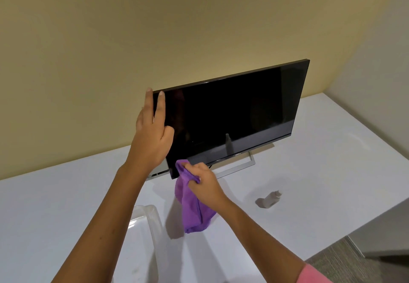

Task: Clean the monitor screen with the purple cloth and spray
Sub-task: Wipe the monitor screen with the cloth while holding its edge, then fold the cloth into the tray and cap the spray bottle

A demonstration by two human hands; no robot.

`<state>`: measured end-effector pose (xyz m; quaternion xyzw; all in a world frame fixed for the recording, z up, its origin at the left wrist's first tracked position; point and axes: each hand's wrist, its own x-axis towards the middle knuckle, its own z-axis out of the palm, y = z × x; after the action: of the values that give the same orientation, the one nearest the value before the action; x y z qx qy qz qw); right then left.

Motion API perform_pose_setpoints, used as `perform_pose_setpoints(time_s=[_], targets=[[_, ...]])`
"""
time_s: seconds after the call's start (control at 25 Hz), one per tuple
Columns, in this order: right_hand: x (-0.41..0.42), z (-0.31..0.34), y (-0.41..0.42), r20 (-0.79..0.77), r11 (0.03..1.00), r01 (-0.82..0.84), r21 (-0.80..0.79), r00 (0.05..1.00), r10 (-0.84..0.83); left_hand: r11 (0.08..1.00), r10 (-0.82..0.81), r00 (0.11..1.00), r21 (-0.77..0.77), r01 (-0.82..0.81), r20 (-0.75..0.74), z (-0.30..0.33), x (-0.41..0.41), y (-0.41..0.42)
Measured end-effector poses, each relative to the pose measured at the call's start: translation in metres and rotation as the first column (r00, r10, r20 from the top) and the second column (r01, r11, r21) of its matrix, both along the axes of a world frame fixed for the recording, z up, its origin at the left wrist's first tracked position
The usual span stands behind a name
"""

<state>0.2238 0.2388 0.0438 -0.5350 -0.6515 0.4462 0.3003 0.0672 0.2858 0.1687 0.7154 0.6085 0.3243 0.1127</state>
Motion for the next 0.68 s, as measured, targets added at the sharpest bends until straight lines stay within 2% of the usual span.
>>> perform_pose_setpoints(time_s=[0.08,0.2,0.24,0.32,0.4,0.48,0.56,0.6,0.64,0.68], targets=[[0.018,0.022,0.0,-0.179,0.996,0.007,-0.084,0.984,-0.022,0.997,0.068,0.996,0.03,-0.069,0.054,-0.013,0.001,-0.017],[0.044,0.053,0.0,-0.383,0.983,-0.022,-0.18,0.922,-0.05,0.98,0.196,0.943,-0.025,-0.196,0.269,-0.034,0.008,-0.041],[0.053,0.063,0.0,-0.429,0.978,-0.034,-0.204,0.902,-0.058,0.97,0.242,0.903,-0.074,-0.231,0.354,-0.041,0.013,-0.047],[0.066,0.081,0.002,-0.527,0.964,-0.097,-0.246,0.849,-0.049,0.927,0.367,0.778,-0.275,-0.257,0.51,-0.057,0.022,-0.057],[0.078,0.098,0.004,-0.63,0.946,-0.176,-0.274,0.776,-0.038,0.851,0.491,0.591,-0.499,-0.166,0.64,-0.074,0.035,-0.069],[0.089,0.112,0.007,-0.697,0.931,-0.224,-0.289,0.716,-0.044,0.792,0.571,0.304,-0.609,0.037,0.762,-0.086,0.048,-0.081],[0.098,0.119,0.009,-0.727,0.919,-0.248,-0.307,0.684,-0.059,0.774,0.586,0.005,-0.561,0.293,0.811,-0.096,0.057,-0.093],[0.101,0.121,0.01,-0.746,0.912,-0.258,-0.318,0.661,-0.073,0.769,0.583,-0.115,-0.501,0.396,0.804,-0.101,0.06,-0.098],[0.105,0.122,0.011,-0.766,0.906,-0.268,-0.328,0.636,-0.089,0.764,0.578,-0.206,-0.434,0.477,0.79,-0.103,0.064,-0.103],[0.109,0.123,0.012,-0.784,0.899,-0.274,-0.342,0.61,-0.113,0.758,0.568,-0.256,-0.375,0.534,0.782,-0.103,0.066,-0.107]])
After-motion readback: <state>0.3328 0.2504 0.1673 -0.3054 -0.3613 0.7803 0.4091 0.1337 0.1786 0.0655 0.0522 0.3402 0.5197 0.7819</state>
